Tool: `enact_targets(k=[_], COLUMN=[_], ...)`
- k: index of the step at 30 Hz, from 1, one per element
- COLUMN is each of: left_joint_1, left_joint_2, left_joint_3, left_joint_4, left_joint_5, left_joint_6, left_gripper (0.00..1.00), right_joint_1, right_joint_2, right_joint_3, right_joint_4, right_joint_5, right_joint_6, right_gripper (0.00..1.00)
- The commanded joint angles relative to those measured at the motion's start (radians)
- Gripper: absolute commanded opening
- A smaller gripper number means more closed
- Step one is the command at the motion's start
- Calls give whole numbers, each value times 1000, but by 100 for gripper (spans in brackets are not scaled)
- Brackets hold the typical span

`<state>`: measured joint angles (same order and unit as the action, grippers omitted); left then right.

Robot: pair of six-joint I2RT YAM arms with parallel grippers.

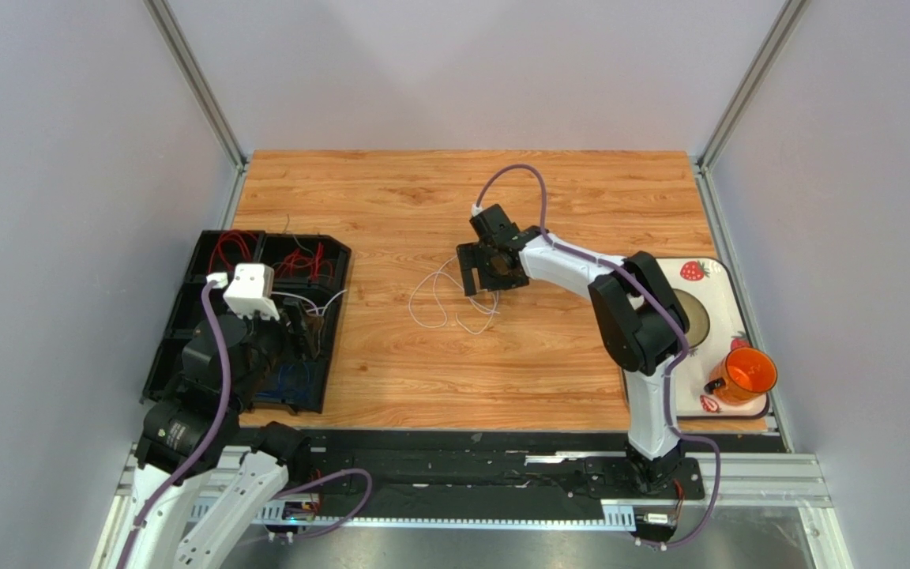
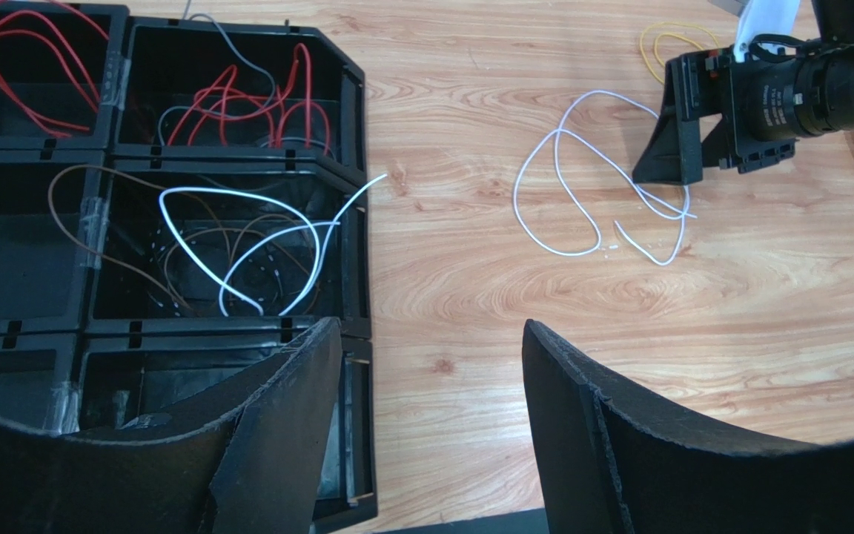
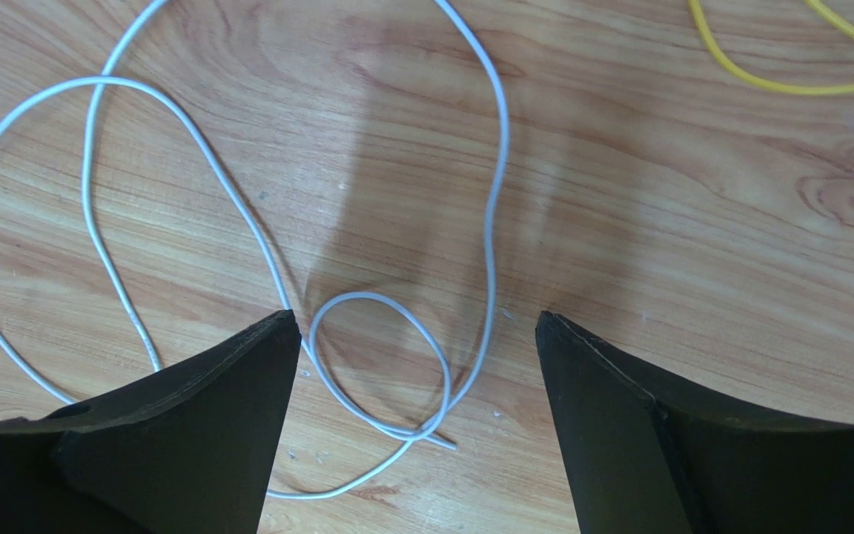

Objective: Untangle the cables

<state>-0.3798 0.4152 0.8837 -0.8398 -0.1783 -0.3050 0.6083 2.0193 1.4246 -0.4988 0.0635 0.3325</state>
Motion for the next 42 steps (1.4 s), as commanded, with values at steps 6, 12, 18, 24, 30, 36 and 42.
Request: enact_targets(k=[6,12,18,24,30,36,42], left_joint_1=[-4,-4,-4,-4,-4,-4,-4], left_joint_2=[-3,5,13,16,30,126,263], left_joint_3=[-5,-5,-5,-6,-2,55,87], left_joint_4=[33,34,33,33,31,-7,68], left_joint_5=[-21,-18,-21,-27,-26,-15,155], left_joint_6=[9,9,9,6,4,-81,-295], left_gripper=[69,69,68,68,68,68,68], right_joint_1=[77,151,179,177,179,179,182], right_joint_2=[120,214,288,285,117,-137,-310], right_joint_3=[166,296,379,375,240,111,14], right_joint_4=[-78,-196,-265,-253,-120,19,68], right_joint_5=[38,203,280,259,144,64,24], right_joint_6=[-55,-72,-73,-69,-49,-41,-78], right_gripper=[80,71,19,0,0,0,0])
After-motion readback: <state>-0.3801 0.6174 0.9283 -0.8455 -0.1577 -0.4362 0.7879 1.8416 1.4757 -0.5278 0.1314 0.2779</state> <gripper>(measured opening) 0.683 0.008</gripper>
